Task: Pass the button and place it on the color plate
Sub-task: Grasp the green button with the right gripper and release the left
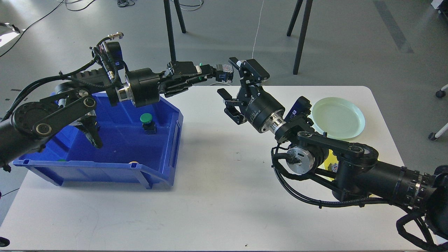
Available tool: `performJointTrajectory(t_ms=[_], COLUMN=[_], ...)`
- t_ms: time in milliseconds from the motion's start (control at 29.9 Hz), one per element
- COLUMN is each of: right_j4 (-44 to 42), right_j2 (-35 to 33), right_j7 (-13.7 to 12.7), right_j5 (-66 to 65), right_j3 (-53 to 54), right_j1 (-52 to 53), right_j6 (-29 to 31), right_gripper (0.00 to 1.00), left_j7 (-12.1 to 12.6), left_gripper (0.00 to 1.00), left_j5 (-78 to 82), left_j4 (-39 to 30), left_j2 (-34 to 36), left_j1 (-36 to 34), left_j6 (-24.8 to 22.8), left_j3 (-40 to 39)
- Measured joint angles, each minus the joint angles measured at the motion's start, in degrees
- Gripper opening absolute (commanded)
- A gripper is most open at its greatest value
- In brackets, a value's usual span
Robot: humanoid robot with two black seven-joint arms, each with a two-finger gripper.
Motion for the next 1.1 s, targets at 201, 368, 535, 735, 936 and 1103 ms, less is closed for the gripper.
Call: performJointTrajectory(t_ms=[201,368,535,735,936,1103], right_j4=[-1.1,-1.4,-1.4,-1.4,-1.4,-1.4], right_j2=[1.5,1.7,1.7,1.7,1.7,1.7], right_j7=[0.0,0.0,0.0,0.0,0.0,0.0], right_j5=[0.0,0.0,0.0,0.0,-0.5,-0.6], right_j3=[0.0,0.0,0.0,0.0,-0.1,-0.1], right_j1=[0.6,0.6,0.5,0.5,0.6,0.6], right_j6=[-0.1,-0.2,-0.9,-1.4,-1.3,-1.3], right_gripper=[0.70,0.57,0.48,0.26,0.10,0.08], left_j7=[0.0,0.0,0.0,0.0,0.0,0.0], left_gripper=[0.17,0.17,0.17,0.18,0.20,0.58], left_j5=[0.0,0.0,0.0,0.0,0.0,0.0], left_j4=[0.0,0.0,0.0,0.0,0.0,0.0], left_j2=[0.1,0.1,0.1,0.1,0.1,-0.1], left_j1=[0.0,0.0,0.0,0.0,0.0,0.0], left_j6=[0.0,0.0,0.0,0.0,0.0,0.0], left_j3=[0.0,0.1,0.1,0.0,0.0,0.0])
